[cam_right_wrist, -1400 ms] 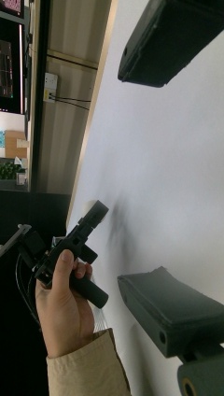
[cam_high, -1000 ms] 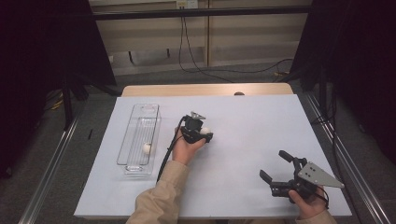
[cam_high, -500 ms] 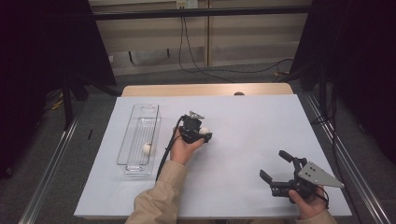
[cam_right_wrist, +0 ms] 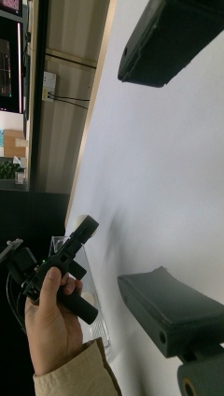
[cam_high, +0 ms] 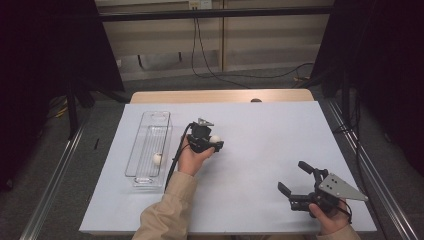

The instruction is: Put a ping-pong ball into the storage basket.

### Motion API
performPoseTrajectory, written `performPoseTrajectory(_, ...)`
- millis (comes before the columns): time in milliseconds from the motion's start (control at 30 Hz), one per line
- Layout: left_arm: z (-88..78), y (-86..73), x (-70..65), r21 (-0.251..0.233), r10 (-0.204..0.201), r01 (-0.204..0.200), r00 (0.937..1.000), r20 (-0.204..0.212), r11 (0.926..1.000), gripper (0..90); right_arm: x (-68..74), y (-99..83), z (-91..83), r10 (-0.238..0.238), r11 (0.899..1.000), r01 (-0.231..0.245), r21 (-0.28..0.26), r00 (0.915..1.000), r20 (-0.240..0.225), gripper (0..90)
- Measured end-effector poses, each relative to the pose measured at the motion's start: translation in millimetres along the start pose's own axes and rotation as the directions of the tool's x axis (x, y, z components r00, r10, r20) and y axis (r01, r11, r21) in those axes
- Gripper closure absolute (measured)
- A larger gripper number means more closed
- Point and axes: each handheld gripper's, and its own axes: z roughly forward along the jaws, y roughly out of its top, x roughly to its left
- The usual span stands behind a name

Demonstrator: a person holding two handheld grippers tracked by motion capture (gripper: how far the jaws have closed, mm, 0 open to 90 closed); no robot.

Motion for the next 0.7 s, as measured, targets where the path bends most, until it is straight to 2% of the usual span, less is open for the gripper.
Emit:
performPoseTrajectory(233, -2.9, -1.2, 4.5, -0.001, -0.009, 0.009, 0.9999, -0.011, 1.0000, 51.0, 0.0, 0.1, -0.6, 0.000, 1.000, 0.000, -0.001, 1.0000, 0.001, 2.9)
performPoseTrajectory(300, -5.3, -0.4, 4.9, -0.004, 0.001, -0.001, 0.9998, -0.019, 1.0000, 51.0, 0.1, 0.0, -0.6, -0.001, 1.000, 0.001, 0.000, 1.0000, 0.001, 2.9)
performPoseTrajectory(500, -9.3, 0.6, 5.7, -0.003, -0.006, 0.006, 1.0000, -0.002, 1.0000, 51.0, 0.4, 0.3, -0.4, 0.003, 1.000, -0.003, -0.001, 1.0000, 0.002, 2.9)
performPoseTrajectory(700, -13.6, 1.2, 6.4, -0.004, -0.012, 0.012, 0.9999, -0.002, 0.9999, 51.0, 0.1, 0.5, -0.2, 0.002, 1.000, -0.002, -0.003, 1.0000, 0.002, 2.9)
